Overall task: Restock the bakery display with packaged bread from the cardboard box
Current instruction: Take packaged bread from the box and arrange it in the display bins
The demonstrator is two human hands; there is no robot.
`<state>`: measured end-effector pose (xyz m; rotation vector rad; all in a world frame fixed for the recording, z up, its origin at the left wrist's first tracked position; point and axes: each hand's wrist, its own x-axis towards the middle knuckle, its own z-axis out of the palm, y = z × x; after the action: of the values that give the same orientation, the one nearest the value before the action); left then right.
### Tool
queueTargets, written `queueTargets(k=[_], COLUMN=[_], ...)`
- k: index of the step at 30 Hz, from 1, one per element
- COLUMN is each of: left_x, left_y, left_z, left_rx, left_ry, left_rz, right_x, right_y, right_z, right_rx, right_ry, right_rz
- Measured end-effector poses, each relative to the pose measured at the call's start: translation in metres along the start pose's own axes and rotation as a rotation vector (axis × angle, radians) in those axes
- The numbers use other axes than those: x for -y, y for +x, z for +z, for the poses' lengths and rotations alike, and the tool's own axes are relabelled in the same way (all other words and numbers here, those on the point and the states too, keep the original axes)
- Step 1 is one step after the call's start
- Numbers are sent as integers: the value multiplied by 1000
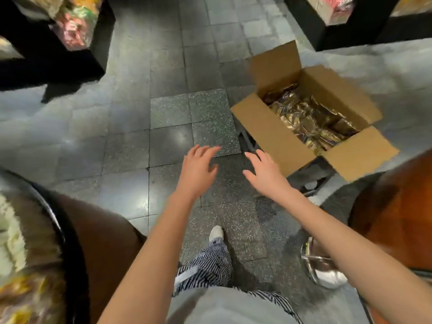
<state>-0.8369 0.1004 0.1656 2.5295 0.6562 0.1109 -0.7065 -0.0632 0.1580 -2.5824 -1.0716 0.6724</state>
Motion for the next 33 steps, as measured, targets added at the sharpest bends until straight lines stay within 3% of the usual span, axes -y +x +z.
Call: queueTargets(k=[7,12,25,33], left_x=[-42,-82,-158,-172], left_y=[142,217,382,449], left_z=[14,50,171,267], left_rx=[82,222,507,678], left_ry=[-113,-104,-117,-205], left_rz=[48,131,3,-152], right_x=[-72,-123,-269,-356], right_y=[78,117,217,271], right_z=[-42,-65,-70,-44], right_rx=[-198,-268,-295,-152], right_ry=[451,632,730,746], right_rz=[422,642,853,1001])
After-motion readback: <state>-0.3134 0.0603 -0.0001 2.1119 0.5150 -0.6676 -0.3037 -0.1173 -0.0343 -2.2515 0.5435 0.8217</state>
